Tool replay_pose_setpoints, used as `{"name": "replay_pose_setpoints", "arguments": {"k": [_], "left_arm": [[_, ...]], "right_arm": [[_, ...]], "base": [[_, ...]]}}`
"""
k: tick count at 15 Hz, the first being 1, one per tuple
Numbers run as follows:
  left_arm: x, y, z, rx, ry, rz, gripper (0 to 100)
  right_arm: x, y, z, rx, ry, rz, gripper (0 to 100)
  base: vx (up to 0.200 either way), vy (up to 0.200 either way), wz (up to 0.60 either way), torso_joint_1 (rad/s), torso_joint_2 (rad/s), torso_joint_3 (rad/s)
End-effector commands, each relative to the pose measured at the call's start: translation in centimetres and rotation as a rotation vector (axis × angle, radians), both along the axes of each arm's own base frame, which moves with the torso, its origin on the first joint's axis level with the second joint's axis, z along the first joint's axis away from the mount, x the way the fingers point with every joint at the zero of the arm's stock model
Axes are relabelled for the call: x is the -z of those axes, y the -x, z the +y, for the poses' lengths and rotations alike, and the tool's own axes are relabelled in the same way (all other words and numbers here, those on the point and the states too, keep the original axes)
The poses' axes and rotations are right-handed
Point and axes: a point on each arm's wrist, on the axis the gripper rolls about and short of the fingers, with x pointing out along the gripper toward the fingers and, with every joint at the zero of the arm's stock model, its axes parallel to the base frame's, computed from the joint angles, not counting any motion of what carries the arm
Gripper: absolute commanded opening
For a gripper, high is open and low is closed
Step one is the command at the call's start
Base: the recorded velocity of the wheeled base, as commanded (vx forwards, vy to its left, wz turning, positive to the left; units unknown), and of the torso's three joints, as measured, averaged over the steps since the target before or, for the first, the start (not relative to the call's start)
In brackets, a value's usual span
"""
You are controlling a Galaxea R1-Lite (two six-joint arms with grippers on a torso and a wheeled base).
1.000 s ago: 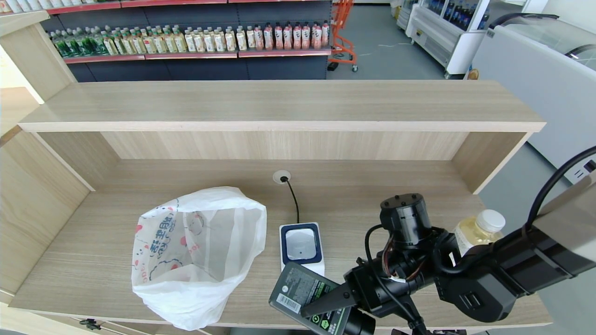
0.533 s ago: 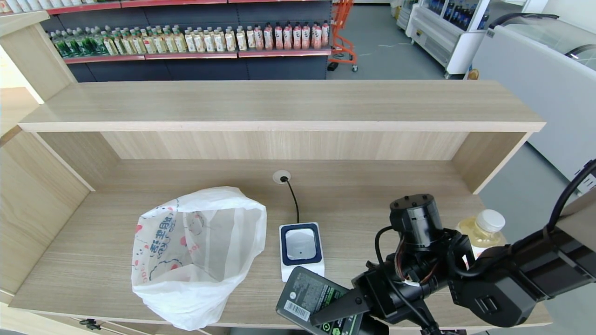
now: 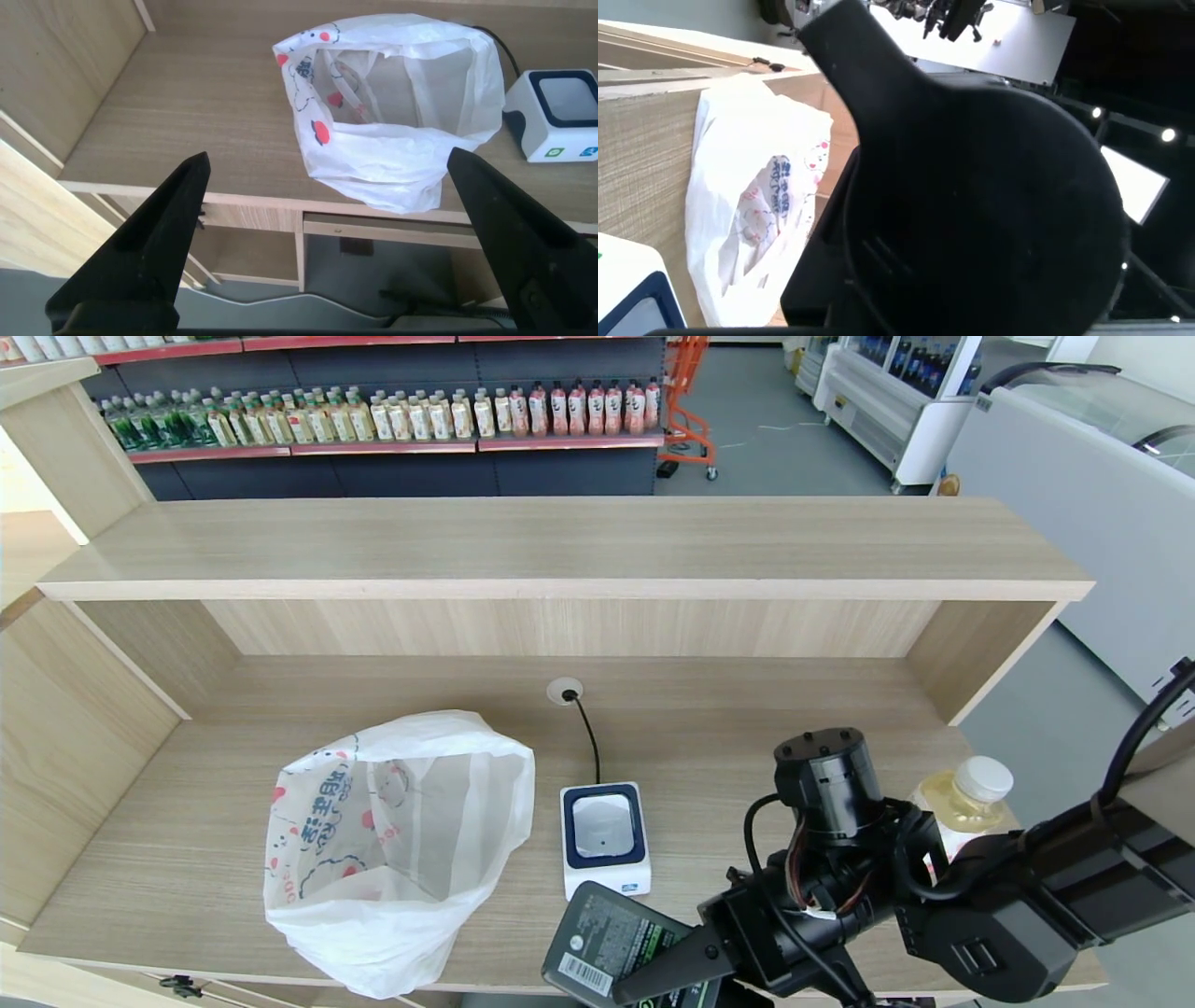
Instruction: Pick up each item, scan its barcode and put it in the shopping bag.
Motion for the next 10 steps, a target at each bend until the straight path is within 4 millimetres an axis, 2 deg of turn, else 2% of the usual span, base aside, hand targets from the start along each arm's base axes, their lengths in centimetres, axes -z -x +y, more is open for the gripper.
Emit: {"name": "replay_pose_setpoints", "arguments": {"k": [1,4,5,6,7,8,10], "left_arm": [[0.0,0.0,0.0,0.000,0.000,-0.001,100],[0.0,0.0,0.0,0.000,0.000,-0.001,100],[0.0,0.0,0.0,0.000,0.000,-0.001,100],[0.0,0.0,0.0,0.000,0.000,-0.001,100],[0.0,0.0,0.0,0.000,0.000,-0.001,100],[0.0,0.0,0.0,-0.001,0.000,-0.001,100],[0.0,0.0,0.0,0.000,0.000,-0.001,100]], "right_arm": [[0.3,0.2,0.2,0.003,0.017,0.011,0],[-0.9,0.4,-0.9,0.080,0.055,0.071,0],[-1.6,0.8,-2.5,0.135,0.067,0.141,0],[-2.3,1.3,-5.4,0.229,0.079,0.222,0],[-2.3,1.9,-7.3,0.298,0.097,0.307,0],[-2.8,4.2,-11.3,0.485,0.143,0.589,0],[-5.7,5.8,-12.9,0.595,0.175,0.938,0]], "base": [[0.000,0.000,0.00,0.000,0.00,0.000],[0.000,0.000,0.00,0.000,0.00,0.000],[0.000,0.000,0.00,0.000,0.00,0.000],[0.000,0.000,0.00,0.000,0.00,0.000],[0.000,0.000,0.00,0.000,0.00,0.000],[0.000,0.000,0.00,0.000,0.00,0.000],[0.000,0.000,0.00,0.000,0.00,0.000]]}}
